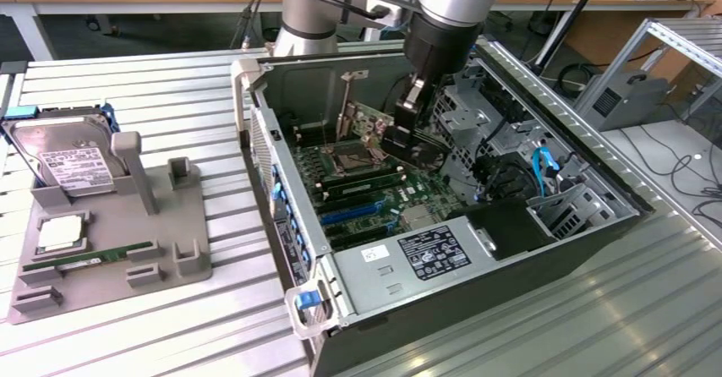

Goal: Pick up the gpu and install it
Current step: 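Insert the gpu into the slot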

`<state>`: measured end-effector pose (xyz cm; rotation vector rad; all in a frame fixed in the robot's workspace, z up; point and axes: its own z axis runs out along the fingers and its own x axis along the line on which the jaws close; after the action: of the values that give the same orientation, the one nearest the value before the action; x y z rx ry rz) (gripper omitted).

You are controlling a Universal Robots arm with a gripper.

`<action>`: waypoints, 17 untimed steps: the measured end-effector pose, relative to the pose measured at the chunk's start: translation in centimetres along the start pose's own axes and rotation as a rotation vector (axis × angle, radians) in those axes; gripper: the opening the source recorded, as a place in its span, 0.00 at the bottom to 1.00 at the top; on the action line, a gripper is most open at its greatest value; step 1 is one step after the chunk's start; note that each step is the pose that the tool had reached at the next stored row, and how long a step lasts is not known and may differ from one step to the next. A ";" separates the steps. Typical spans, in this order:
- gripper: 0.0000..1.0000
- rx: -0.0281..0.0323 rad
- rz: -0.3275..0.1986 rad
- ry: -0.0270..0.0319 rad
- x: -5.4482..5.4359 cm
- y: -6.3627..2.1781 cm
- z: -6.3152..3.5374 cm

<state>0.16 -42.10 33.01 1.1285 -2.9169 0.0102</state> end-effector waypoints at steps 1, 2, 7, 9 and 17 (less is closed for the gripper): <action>0.27 0.0003 -0.022 0.0000 0.0 -0.04 0.00; 0.27 0.0007 -0.041 -0.0001 -0.1 -0.07 0.00; 0.27 0.0018 -0.115 -0.0001 -0.2 -0.19 0.00; 0.27 0.0022 -0.142 -0.0002 -0.2 -0.20 0.00; 0.27 0.0040 -0.257 -0.0003 -0.2 -0.21 0.00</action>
<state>0.48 -42.10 33.01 1.4941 -2.7487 0.0130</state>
